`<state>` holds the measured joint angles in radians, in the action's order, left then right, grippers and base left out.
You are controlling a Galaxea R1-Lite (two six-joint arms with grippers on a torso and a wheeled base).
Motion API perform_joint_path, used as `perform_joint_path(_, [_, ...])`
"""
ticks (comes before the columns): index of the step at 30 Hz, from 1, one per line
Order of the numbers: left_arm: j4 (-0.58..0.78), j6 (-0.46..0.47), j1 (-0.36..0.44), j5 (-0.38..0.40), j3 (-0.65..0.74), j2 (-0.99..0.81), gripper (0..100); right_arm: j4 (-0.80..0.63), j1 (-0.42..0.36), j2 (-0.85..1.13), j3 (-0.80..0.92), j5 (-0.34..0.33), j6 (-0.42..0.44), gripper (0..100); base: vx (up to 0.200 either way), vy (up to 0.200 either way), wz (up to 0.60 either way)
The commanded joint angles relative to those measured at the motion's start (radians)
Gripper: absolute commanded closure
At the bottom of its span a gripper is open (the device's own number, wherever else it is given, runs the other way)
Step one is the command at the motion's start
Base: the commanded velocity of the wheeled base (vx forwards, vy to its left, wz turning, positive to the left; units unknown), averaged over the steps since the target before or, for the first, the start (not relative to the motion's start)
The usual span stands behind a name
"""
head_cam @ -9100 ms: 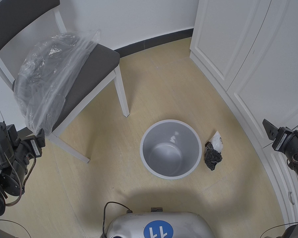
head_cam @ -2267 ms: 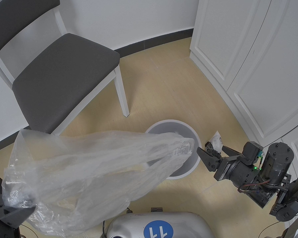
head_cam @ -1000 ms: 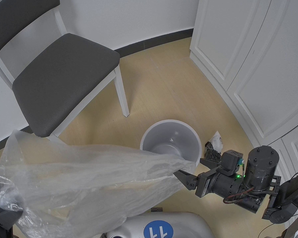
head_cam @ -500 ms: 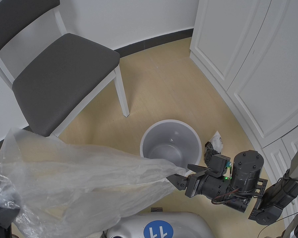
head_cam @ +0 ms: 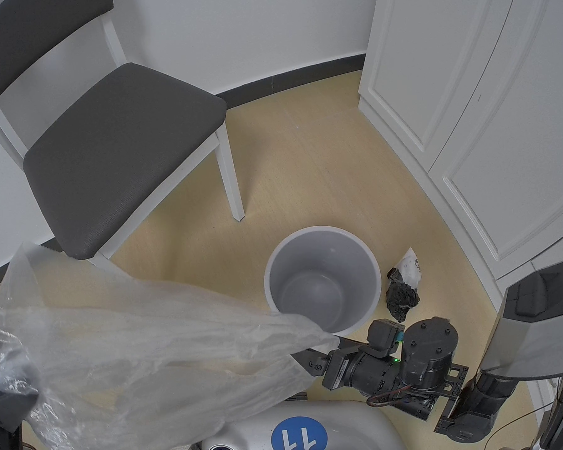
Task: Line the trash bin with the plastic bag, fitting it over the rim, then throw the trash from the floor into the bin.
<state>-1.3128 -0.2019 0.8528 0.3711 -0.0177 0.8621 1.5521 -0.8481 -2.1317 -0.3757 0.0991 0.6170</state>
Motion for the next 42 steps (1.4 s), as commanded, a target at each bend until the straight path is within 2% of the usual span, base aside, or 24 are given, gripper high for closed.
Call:
perform_joint_path(1, [0.000,-0.004,0.000,0.000,0.018,0.002,100,0.019,-0.006,-0.036,0.000,0.001,0.000,0,0.000,0.000,0.00])
perform_joint_path(37, [0.000,-0.014,-0.001,0.000,0.018,0.005,100,0.019,-0.037,-0.062,-0.003,0.053,-0.023,0,0.000,0.000,0.00])
perform_joint_path(38, [0.000,-0.014,-0.001,0.000,0.018,0.005,100,0.019,-0.039,-0.062,-0.005,0.054,-0.028,100,0.000,0.000,0.00])
perform_joint_path(42, [0.000,-0.014,-0.001,0.000,0.018,0.005,100,0.019,-0.039,-0.062,-0.005,0.056,-0.040,100,0.000,0.000,0.00])
